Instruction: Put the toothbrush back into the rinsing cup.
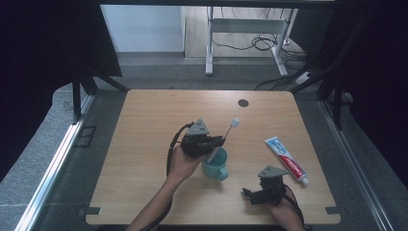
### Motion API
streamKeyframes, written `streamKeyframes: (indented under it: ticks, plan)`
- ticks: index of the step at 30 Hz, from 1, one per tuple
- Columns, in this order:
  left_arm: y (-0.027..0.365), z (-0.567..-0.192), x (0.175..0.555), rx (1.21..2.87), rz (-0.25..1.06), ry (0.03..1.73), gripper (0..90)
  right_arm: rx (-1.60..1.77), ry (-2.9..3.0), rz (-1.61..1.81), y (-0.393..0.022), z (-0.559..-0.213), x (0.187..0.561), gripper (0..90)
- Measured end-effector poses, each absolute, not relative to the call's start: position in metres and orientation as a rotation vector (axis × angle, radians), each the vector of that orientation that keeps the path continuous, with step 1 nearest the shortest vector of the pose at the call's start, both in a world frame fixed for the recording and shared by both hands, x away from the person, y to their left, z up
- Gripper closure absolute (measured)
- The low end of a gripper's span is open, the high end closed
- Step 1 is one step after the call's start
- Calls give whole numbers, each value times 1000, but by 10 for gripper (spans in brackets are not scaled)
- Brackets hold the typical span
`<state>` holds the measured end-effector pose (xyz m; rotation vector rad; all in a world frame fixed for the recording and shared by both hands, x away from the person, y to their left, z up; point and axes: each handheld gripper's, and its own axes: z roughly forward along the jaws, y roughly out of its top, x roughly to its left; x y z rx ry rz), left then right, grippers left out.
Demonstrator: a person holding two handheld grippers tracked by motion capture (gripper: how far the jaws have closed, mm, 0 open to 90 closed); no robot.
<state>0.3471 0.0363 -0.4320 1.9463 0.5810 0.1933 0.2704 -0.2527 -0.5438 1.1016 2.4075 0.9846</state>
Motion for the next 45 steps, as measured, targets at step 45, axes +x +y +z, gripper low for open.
streamKeyframes:
  ticks: [45]
  plan:
    - [33, -468, 330, 2071, 271, 620, 837, 1099, 2409, 987, -253, -544, 270, 0]
